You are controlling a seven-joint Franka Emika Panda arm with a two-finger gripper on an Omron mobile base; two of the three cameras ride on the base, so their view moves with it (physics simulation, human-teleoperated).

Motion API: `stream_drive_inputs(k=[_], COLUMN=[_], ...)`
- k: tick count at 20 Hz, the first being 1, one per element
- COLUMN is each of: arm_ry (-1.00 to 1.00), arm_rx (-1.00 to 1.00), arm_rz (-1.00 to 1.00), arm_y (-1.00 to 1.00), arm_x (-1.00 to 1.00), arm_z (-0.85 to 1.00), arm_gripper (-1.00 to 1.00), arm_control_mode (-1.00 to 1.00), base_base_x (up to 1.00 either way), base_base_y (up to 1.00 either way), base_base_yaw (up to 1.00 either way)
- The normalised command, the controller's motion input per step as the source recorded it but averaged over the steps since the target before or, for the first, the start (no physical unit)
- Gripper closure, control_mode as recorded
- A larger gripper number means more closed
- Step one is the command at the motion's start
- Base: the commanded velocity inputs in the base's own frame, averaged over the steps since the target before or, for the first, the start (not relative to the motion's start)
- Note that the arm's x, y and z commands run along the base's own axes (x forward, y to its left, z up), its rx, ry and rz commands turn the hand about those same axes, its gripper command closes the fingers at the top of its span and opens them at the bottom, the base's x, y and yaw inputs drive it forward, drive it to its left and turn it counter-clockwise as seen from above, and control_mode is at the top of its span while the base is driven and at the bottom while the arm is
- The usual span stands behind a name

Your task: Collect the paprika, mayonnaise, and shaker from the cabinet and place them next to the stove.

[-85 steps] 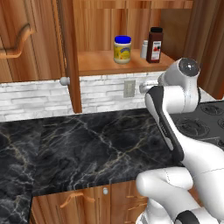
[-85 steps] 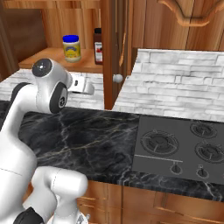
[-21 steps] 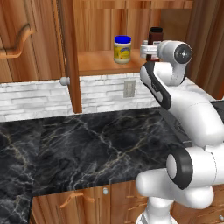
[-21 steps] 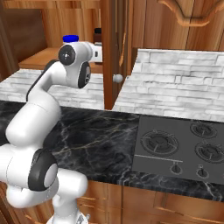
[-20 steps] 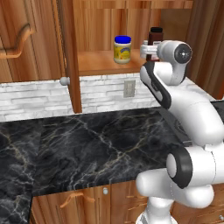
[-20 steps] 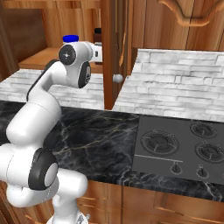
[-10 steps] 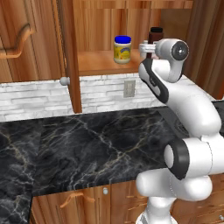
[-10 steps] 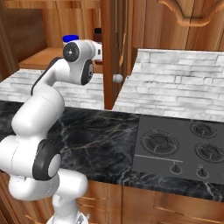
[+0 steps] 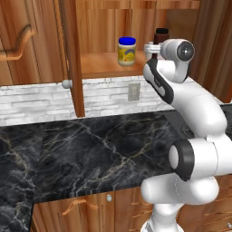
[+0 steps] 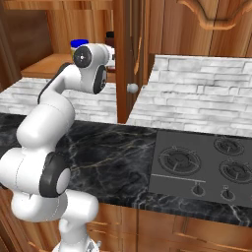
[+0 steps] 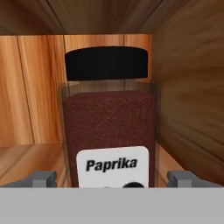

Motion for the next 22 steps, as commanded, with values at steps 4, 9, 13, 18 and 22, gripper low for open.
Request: stream_drive_inputs(k=[4, 9, 13, 18, 22], arm_ry=[0.0, 0.0, 0.0, 0.0, 0.01], arm_rx=[0.0, 0.0, 0.0, 0.0, 0.0], arm_rz=[0.0, 0.0, 0.0, 0.0, 0.0], arm_y=[-0.06, -0.05, 0.0, 0.0, 0.0], arm_x=[0.07, 0.01, 0.09, 0.1, 0.02], arm_z=[0.0, 0.0, 0.0, 0.0, 0.0], arm_gripper=[-1.0, -1.0, -1.0, 1.0, 1.0], arm_control_mode=[-1.0, -1.0, -1.0, -1.0, -1.0], base_base_x=[0.0, 0.0, 0.0, 0.0, 0.0], base_base_y=[0.0, 0.0, 0.0, 0.0, 0.0], base_base_yaw=[0.0, 0.0, 0.0, 0.0, 0.0])
